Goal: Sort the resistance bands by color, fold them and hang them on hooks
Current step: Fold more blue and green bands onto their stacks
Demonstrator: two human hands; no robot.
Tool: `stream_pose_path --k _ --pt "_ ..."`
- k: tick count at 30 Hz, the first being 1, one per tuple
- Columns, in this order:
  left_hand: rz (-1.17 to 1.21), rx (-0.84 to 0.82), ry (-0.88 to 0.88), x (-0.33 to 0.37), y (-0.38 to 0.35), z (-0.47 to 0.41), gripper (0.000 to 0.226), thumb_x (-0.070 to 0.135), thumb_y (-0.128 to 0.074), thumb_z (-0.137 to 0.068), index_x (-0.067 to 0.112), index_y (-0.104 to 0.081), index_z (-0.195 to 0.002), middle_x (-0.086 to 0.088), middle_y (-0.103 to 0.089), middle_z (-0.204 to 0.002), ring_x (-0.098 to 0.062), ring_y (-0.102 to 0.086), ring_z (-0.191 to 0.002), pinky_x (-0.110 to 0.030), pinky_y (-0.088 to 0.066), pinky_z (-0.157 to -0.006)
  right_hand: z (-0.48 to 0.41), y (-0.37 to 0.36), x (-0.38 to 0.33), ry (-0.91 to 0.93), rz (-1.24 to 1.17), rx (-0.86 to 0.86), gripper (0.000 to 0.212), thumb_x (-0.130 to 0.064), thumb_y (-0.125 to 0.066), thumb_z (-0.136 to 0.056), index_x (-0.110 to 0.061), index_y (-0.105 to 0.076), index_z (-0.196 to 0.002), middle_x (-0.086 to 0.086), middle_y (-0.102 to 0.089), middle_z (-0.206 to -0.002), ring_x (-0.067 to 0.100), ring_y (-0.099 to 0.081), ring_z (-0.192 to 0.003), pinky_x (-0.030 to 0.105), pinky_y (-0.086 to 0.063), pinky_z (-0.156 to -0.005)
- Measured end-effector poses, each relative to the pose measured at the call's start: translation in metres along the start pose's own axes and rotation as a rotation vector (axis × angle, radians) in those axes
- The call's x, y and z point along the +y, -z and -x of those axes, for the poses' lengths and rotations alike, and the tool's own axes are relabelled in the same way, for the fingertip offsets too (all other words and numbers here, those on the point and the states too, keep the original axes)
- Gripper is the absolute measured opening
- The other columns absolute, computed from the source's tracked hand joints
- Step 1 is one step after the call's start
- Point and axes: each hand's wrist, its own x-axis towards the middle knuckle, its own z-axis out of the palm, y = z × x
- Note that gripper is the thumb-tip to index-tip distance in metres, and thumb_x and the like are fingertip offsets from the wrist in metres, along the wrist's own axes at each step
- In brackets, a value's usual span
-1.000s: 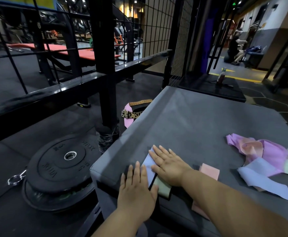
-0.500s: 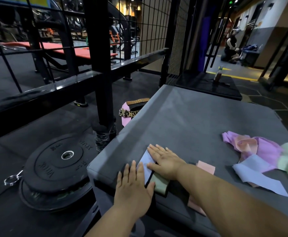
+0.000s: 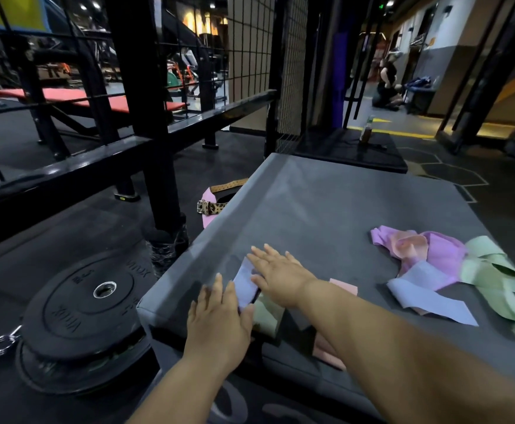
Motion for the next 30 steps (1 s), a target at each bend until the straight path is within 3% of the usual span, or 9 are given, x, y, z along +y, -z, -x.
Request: stream_pose_path --k 10,15,20,24,27,30 --pt "-0.047 0.021 -0.036 0.036 -0.002 -0.002 0.061 0.047 -0.023 -0.102 0.017 -0.014 -0.155 0.002 -0.004 -0.164 -0.018 0.002 -0.150 -0.041 -0.007 -0.120 0.073 0.008 0.066 -0.166 -0.033 0.049 0.052 -0.037 -0.026 -0.106 -0.021 -0.018 -0.156 -0.006 -0.003 -0.165 0.014 0.005 -0.151 0.044 -0.001 -0.122" --pt "-0.063 0.020 -0.127 0.077 -0.010 0.006 0.060 0.049 -0.026 -0.102 0.018 -0.019 -0.154 0.000 -0.008 -0.163 -0.020 -0.001 -0.150 -0.039 -0.010 -0.120 0.119 0.005 0.099 -0.274 0.009 0.166 0.046 -0.034 -0.029 -0.105 -0.027 -0.032 -0.150 -0.004 -0.025 -0.160 0.015 -0.011 -0.150 0.043 -0.016 -0.119" --pt "-0.059 -0.005 -0.299 0.124 -0.027 0.018 0.055 0.045 -0.032 -0.101 0.025 -0.025 -0.151 0.005 -0.010 -0.163 -0.017 -0.001 -0.150 -0.034 -0.006 -0.120 0.174 -0.014 0.146 -0.528 -0.042 0.304 0.038 -0.029 -0.036 -0.102 -0.027 -0.046 -0.139 -0.004 -0.045 -0.144 0.021 -0.037 -0.135 0.037 -0.032 -0.103" --pt "-0.075 -0.025 -0.434 0.160 -0.043 0.027 0.052 0.050 -0.033 -0.100 0.030 -0.030 -0.148 0.010 -0.013 -0.161 -0.016 -0.002 -0.148 -0.038 -0.005 -0.118 0.203 -0.027 0.178 -0.652 -0.098 0.339 0.029 -0.026 -0.035 -0.099 -0.028 -0.051 -0.123 -0.008 -0.048 -0.130 0.016 -0.038 -0.131 0.036 -0.034 -0.085" --pt "-0.070 -0.066 -0.507 0.184 -0.055 0.025 0.051 0.050 -0.034 -0.099 0.030 -0.032 -0.147 0.011 -0.016 -0.160 -0.014 -0.005 -0.147 -0.034 -0.005 -0.118 0.214 -0.031 0.194 -0.736 -0.206 0.304 0.042 -0.035 -0.032 -0.102 -0.030 -0.036 -0.144 -0.006 -0.027 -0.157 0.016 -0.021 -0.146 0.044 -0.030 -0.107" --pt "-0.069 -0.086 -0.551 0.203 -0.062 0.021 0.052 0.048 -0.035 -0.100 0.027 -0.030 -0.149 0.011 -0.025 -0.157 -0.013 -0.015 -0.143 -0.029 -0.012 -0.114 0.220 -0.040 0.203 -0.758 -0.215 0.270 0.052 -0.041 -0.032 -0.102 -0.031 -0.023 -0.152 -0.006 -0.019 -0.162 0.014 -0.018 -0.148 0.041 -0.022 -0.115"
